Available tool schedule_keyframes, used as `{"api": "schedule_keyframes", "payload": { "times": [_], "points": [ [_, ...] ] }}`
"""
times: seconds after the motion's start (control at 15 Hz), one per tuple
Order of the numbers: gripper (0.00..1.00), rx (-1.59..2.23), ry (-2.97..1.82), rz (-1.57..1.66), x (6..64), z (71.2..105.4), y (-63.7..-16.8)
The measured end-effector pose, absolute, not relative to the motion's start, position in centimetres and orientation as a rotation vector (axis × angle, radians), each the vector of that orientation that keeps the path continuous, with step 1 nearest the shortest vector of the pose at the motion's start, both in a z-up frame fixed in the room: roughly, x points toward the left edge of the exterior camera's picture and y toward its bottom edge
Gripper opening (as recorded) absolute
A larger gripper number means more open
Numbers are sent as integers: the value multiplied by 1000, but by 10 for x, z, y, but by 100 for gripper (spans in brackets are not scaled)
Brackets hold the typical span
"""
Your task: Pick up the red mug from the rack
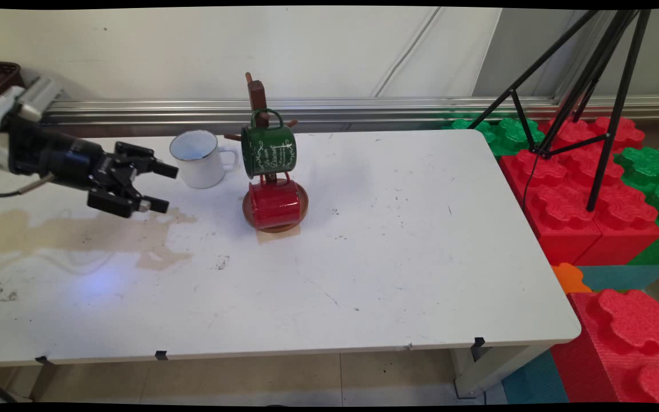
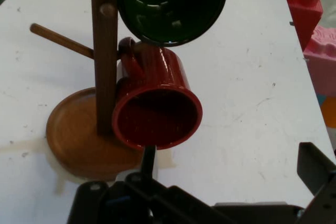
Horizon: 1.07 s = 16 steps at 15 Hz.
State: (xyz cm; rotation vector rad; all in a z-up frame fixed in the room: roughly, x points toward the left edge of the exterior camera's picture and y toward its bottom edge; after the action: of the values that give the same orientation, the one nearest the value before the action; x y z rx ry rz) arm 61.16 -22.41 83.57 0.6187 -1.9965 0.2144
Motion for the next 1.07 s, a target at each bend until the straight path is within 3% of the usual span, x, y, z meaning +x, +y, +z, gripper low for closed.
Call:
{"api": "schedule_keyframes", "payload": {
  "times": [1.07],
  "points": [
    [100,659,-1929,164,573,760,-244]
  ]
}}
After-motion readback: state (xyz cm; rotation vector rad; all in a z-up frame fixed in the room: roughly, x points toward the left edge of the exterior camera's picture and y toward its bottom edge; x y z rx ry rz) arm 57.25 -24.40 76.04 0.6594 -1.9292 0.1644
